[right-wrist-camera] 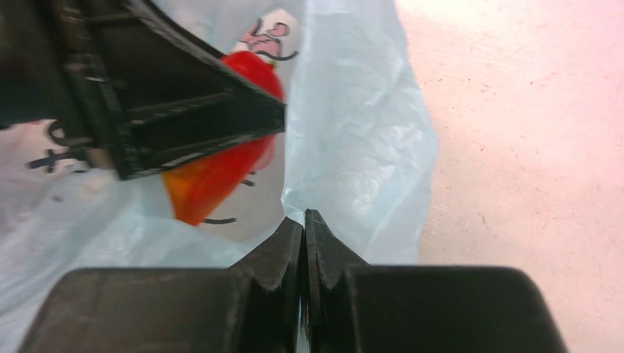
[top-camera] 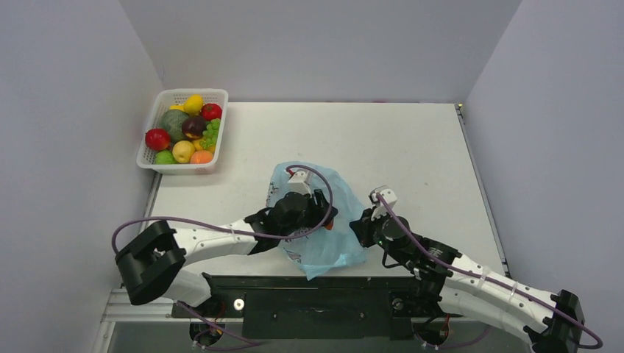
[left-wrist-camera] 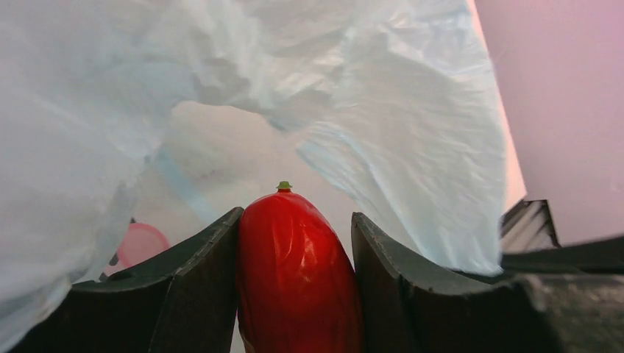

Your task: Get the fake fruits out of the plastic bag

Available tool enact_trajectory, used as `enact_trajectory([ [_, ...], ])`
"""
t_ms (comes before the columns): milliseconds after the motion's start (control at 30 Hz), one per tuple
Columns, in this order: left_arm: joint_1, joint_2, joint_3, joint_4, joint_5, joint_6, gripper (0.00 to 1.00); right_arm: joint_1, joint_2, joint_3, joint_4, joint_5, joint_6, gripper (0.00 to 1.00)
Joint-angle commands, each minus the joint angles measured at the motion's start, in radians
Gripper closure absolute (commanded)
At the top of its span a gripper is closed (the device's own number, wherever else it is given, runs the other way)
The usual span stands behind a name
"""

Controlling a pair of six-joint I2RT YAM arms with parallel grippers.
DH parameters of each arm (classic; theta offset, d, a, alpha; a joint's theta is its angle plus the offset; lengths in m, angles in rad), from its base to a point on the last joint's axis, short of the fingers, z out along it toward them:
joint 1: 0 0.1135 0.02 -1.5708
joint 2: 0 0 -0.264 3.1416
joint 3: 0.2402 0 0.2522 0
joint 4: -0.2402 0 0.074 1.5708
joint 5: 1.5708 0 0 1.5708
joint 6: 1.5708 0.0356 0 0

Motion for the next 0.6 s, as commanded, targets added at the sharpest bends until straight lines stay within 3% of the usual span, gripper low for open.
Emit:
enact_trajectory([
  [0, 0.036, -0.138, -0.076, 0.037, 0.065, -0.075, 0.69, 0.001, 0.041, -0.012, 0.045, 0.025, 0.001, 1.0],
  [100, 0.066, -0.195, -0.142, 0.082, 0.074, -0.096, 0.7, 0.002, 0.074, -0.022, 0.077, -0.024, -0.009, 1.0],
  [200, 0.082, -0.187, -0.17, 0.096, 0.064, -0.096, 0.62, 0.004, 0.103, -0.02, 0.088, -0.05, -0.005, 1.0],
  [567, 0.071, 0.102, -0.223, 0.312, -0.056, -0.041, 0.33, 0.026, 0.156, -0.048, 0.12, -0.04, -0.008, 1.0],
])
